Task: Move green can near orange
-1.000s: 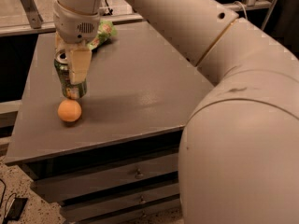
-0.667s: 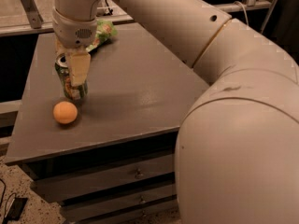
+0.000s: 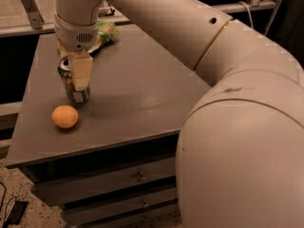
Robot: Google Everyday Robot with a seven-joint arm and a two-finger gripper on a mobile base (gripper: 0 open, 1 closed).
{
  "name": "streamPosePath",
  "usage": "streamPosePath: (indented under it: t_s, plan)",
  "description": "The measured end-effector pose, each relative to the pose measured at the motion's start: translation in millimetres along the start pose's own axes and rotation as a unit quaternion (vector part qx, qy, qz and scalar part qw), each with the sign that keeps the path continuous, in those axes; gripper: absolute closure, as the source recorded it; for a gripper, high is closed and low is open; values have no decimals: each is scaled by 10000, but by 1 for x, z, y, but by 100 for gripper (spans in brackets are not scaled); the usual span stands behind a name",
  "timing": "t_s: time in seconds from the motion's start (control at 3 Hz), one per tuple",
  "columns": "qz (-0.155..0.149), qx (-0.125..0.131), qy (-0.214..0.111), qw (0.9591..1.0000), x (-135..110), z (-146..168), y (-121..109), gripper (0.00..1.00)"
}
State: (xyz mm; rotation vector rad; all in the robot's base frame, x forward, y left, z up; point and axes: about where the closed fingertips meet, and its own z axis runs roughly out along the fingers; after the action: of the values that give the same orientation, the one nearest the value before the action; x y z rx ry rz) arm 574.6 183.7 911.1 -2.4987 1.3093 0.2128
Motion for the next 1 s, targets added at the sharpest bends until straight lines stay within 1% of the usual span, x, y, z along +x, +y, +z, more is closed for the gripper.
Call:
streamPosePath:
  t_s: [0.33, 0.67, 1.0]
  plan:
    - [-5, 23, -14, 10000, -1, 2, -2, 0]
    - [-5, 25, -15, 10000, -1, 2, -2, 0]
    - [17, 316, -289, 9991, 3, 0, 6, 0]
